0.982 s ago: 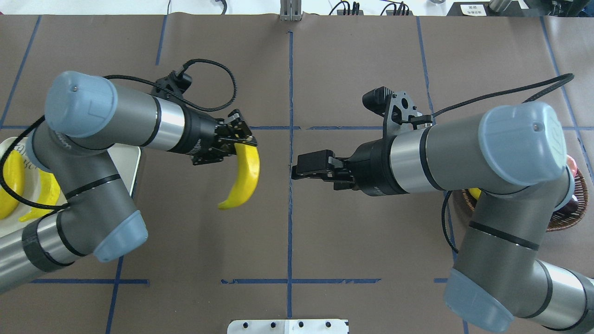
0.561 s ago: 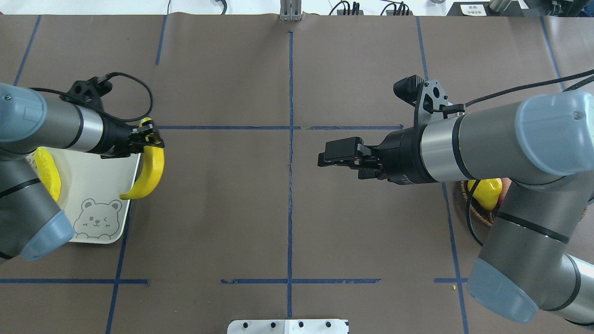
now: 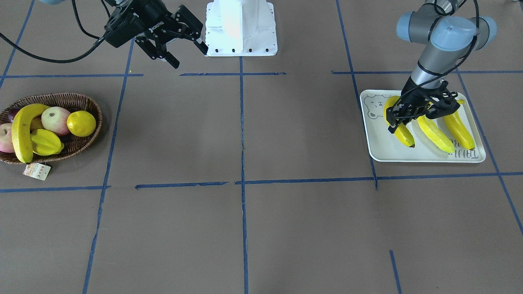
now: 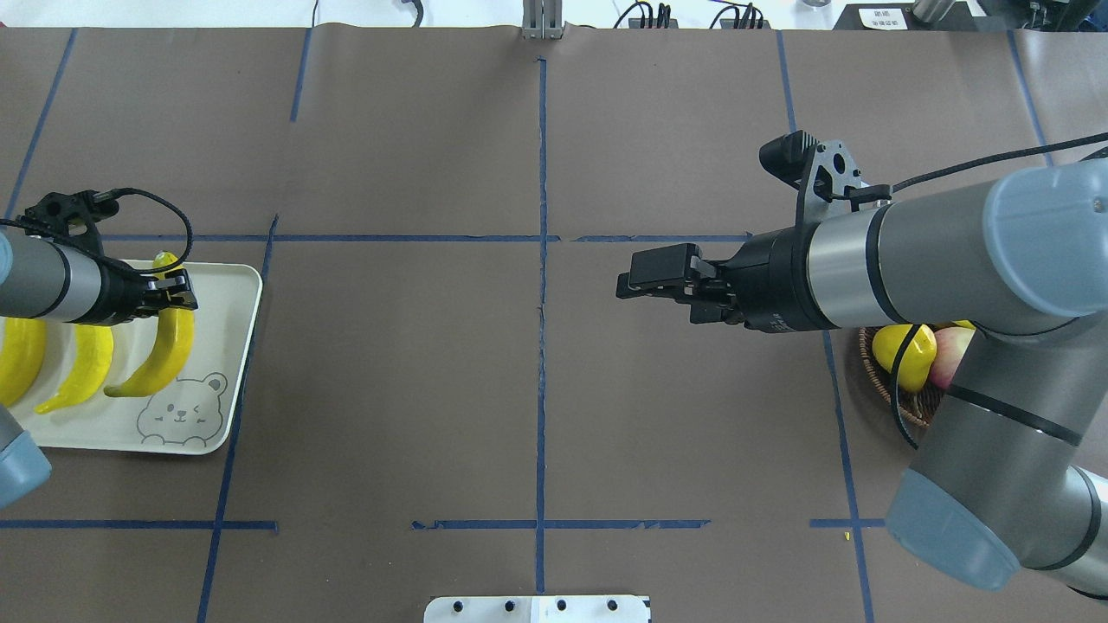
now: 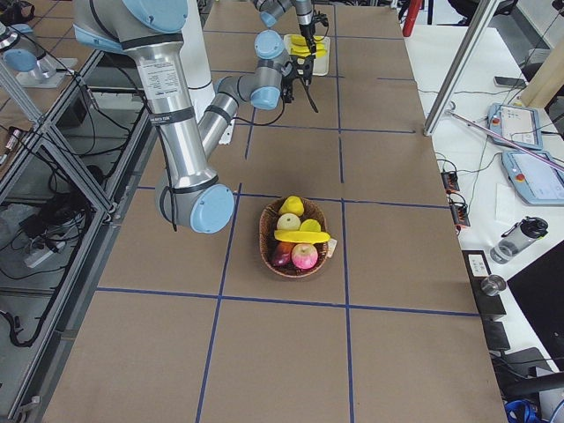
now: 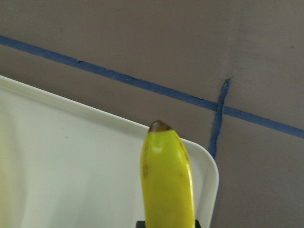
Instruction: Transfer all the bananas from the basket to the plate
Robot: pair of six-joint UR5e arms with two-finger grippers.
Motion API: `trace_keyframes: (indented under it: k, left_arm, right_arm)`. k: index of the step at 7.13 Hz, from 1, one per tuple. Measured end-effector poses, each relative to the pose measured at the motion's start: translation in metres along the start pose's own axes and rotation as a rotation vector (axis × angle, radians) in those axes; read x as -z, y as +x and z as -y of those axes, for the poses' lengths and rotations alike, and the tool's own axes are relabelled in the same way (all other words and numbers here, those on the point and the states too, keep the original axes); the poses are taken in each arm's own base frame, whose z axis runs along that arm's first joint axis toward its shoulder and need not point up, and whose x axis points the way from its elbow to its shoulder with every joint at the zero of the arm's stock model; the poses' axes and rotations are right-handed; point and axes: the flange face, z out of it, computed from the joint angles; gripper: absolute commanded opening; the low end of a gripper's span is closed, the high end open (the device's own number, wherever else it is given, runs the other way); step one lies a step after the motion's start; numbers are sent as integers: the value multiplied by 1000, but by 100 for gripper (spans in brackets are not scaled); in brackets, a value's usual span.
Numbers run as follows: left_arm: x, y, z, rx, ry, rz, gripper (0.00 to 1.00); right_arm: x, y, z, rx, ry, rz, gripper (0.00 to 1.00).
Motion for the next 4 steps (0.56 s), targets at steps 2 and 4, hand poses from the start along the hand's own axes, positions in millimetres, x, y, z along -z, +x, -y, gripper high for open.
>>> trace_keyframes:
  k: [2, 4]
  left_arm:
    - [-8, -23, -1, 12, -5, 41, 21]
    - [-21, -41, 0, 21, 2, 81, 99]
  right_arm:
    - [-1, 4, 2, -4, 3, -10, 100]
    - [0, 9, 5, -9, 9, -19, 100]
